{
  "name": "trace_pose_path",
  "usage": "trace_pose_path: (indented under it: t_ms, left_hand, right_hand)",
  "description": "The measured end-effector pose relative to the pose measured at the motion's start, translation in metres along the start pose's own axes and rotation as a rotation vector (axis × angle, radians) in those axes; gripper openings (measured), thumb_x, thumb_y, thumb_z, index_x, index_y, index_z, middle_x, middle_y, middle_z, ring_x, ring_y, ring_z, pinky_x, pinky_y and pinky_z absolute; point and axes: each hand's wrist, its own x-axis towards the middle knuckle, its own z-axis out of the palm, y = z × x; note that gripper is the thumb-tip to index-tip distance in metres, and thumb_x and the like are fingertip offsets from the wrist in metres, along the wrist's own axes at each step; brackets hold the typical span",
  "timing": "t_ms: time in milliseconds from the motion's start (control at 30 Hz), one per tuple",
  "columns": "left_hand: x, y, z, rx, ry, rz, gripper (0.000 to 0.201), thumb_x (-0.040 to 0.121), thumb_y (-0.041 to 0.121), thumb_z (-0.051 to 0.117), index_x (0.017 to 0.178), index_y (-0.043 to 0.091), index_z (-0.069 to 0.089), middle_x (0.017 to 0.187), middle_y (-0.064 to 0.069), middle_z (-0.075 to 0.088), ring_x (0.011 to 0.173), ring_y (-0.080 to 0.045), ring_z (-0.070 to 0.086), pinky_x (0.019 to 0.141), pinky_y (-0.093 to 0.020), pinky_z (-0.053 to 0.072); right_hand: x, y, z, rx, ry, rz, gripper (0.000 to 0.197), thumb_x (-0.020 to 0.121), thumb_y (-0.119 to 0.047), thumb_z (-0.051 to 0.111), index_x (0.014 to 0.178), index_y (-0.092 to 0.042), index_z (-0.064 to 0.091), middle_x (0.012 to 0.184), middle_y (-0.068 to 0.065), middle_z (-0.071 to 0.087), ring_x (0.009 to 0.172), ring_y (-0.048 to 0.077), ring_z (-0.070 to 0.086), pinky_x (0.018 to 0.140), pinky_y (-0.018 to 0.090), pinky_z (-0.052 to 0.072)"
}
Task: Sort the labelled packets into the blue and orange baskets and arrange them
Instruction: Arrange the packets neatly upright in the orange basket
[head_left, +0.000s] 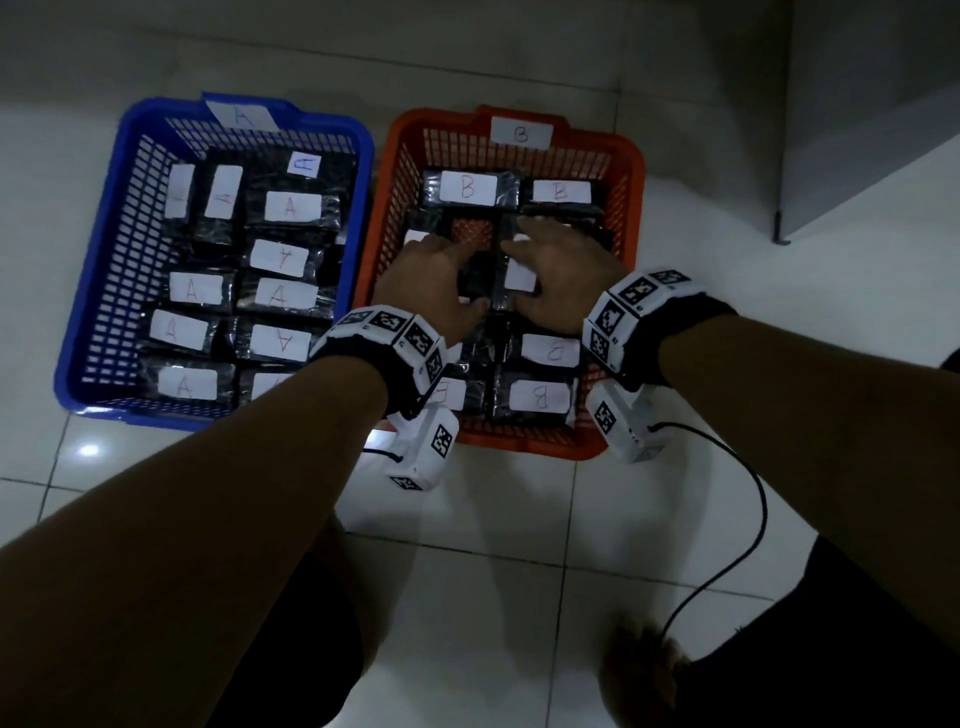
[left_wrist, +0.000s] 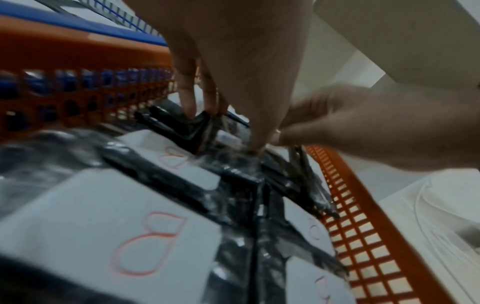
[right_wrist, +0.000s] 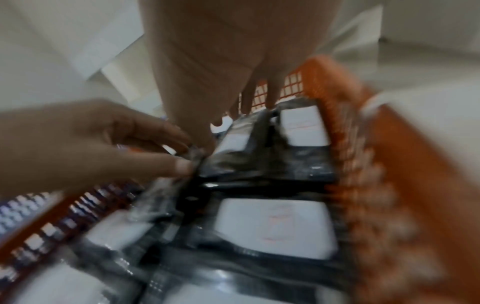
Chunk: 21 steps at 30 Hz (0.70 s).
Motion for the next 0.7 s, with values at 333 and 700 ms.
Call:
trace_pose_path:
  t_ms: [333,700]
  left_hand:
    - [0.002,-0.003,0.003,0.012,-0.024,-0.007,0.052,0.08,0.035,0.068,0.125,0.009,0.061,0.132,-0.019,0.053,0.12,-0.034,0.049,0.099,-0.039,0.044]
    - [-0.036,-0.015,-0.034,0.141,-0.26,0.01,0.031,0.078,0.029,0.075,0.105,0.014,0.067,0.106,-0.004,0.068,0.1,-0.022,0.064,0.082,-0.028,0.05]
  right_hand:
    - [-0.002,0.01,0.005,0.007,-0.085,0.002,0.072,0.094,-0.04,0.057,0.152,-0.013,0.023,0.161,0.012,0.005,0.148,0.026,0.005,0.121,0.037,0.008]
    - [-0.029,0.008,-0.012,0.071,0.332,0.214,0.05,0.088,-0.028,0.056,0.135,-0.012,0.049,0.145,0.011,0.04,0.133,0.029,0.036,0.107,0.044,0.034]
